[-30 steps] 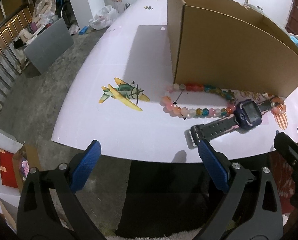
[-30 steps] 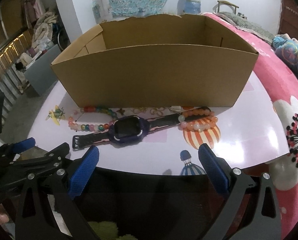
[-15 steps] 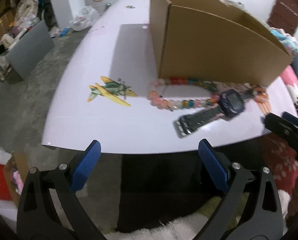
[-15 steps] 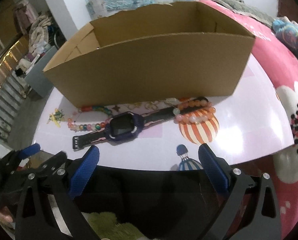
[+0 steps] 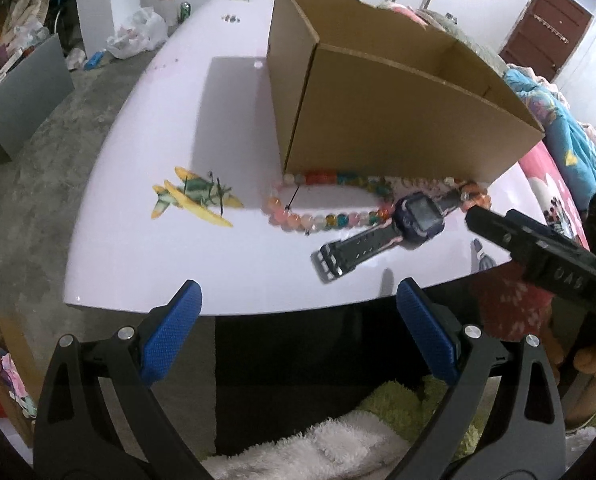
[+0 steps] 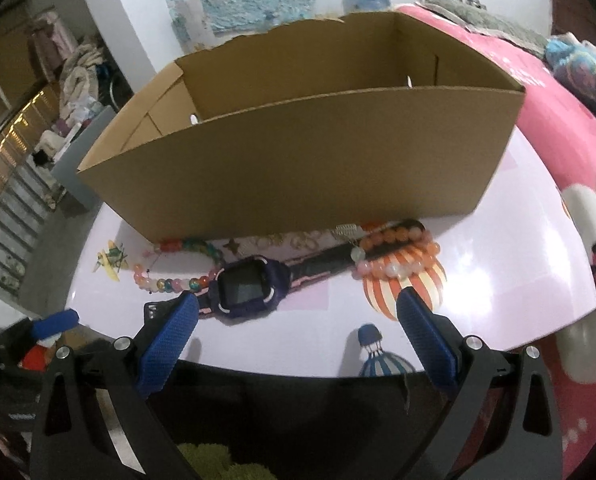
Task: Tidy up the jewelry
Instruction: 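Move the right tool toward the black smartwatch and open its fingers, then close the right tool on the black smartwatch face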
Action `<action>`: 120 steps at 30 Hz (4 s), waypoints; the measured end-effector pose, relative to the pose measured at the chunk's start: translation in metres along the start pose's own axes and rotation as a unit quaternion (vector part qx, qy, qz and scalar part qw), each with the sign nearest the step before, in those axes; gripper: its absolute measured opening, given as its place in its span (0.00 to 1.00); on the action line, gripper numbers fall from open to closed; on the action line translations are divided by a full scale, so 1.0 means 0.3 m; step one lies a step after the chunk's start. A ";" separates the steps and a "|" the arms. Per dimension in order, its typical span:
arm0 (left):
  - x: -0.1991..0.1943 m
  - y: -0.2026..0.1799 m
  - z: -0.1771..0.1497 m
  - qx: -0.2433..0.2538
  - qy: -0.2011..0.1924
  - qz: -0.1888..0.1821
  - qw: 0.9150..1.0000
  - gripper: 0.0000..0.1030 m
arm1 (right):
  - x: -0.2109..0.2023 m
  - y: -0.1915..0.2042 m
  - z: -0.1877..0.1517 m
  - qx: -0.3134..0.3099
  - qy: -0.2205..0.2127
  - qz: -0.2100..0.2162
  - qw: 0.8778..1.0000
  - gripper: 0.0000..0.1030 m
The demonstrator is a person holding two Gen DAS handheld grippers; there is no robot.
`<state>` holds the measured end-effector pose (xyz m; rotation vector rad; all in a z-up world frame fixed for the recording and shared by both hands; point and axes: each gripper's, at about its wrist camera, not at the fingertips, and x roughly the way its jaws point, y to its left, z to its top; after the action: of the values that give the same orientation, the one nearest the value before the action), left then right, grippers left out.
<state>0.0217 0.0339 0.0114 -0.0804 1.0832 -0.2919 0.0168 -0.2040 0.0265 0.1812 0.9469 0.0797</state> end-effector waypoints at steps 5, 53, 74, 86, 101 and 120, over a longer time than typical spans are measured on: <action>0.001 -0.052 0.022 0.011 -0.003 0.023 1.000 0.92 | -0.008 -0.028 0.014 -0.008 -0.014 0.024 1.000 0.94; 0.025 -0.104 0.055 0.001 -0.032 0.024 0.999 0.75 | 0.007 -0.166 0.026 -0.026 0.016 0.188 0.982 0.61; 0.107 0.026 0.001 -0.034 0.017 -0.175 0.984 0.49 | 0.134 -0.018 0.021 -0.047 0.063 0.107 0.991 0.31; 0.148 0.157 0.020 -0.153 0.018 -0.284 0.946 0.48 | 0.143 -0.039 0.024 -0.038 0.065 0.119 0.990 0.31; 0.137 -0.003 0.069 -0.053 0.022 -0.129 0.990 0.08 | 0.097 -0.108 0.027 -0.016 0.061 0.160 0.985 0.31; 0.122 -0.007 0.038 -0.015 0.027 -0.076 0.997 0.07 | 0.041 -0.152 0.030 -0.010 0.068 0.124 0.990 0.35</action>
<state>0.0471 0.0208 -0.0142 -0.1835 1.1380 -0.4175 0.0308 -0.2482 0.0131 0.2777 1.0554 0.3349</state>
